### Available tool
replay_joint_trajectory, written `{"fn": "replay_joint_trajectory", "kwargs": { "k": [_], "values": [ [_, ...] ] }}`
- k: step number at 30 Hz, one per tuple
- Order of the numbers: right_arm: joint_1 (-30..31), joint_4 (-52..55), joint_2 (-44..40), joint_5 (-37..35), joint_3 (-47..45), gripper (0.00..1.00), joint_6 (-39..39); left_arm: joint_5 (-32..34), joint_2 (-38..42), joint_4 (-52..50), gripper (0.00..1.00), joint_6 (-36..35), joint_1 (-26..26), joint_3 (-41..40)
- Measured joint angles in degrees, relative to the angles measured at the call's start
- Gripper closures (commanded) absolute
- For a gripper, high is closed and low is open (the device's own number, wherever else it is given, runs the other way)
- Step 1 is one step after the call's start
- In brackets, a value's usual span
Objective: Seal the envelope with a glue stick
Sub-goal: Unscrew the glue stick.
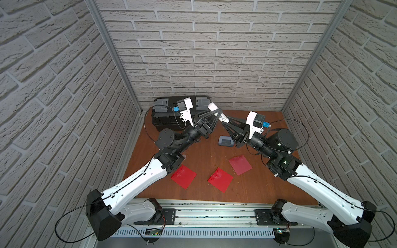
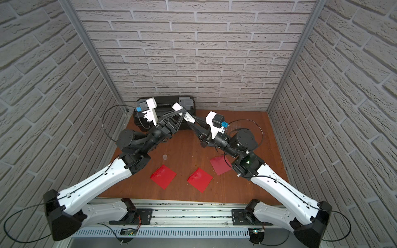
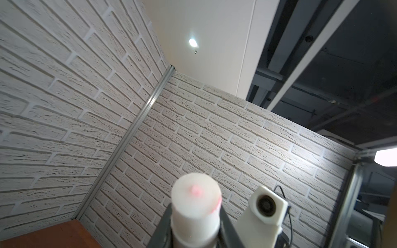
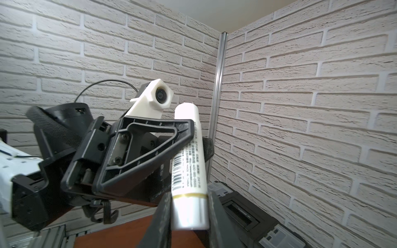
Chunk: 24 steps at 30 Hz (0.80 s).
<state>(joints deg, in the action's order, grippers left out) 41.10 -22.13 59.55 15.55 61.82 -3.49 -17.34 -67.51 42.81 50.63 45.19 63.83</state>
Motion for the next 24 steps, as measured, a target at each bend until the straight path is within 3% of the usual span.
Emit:
{"fn": "replay_joint_trajectory", "kwargs": {
  "k": [6, 12, 18, 24],
  "values": [
    [0.02, -0.04, -3.76, 6.75, 1.36, 0.97, -17.29, -18.14, -2.58, 0.04, 0.99, -2.62, -0.90, 8.37],
    [0.42, -3.26, -4.59, 15.50, 1.42, 0.97, -34.40, -29.40, -2.64, 0.46, 1.00, -5.20, -0.96, 11.72],
    [0.48, -6.25, -4.68, 18.10, 1.40, 0.97, -44.61, -33.35, -2.64, -0.50, 1.00, -7.76, -1.16, 13.60],
    [0.50, -0.35, -7.34, 11.47, 1.51, 0.73, -41.51, -28.79, -1.99, -4.24, 1.00, -9.03, -0.96, 12.50]
  ]
}}
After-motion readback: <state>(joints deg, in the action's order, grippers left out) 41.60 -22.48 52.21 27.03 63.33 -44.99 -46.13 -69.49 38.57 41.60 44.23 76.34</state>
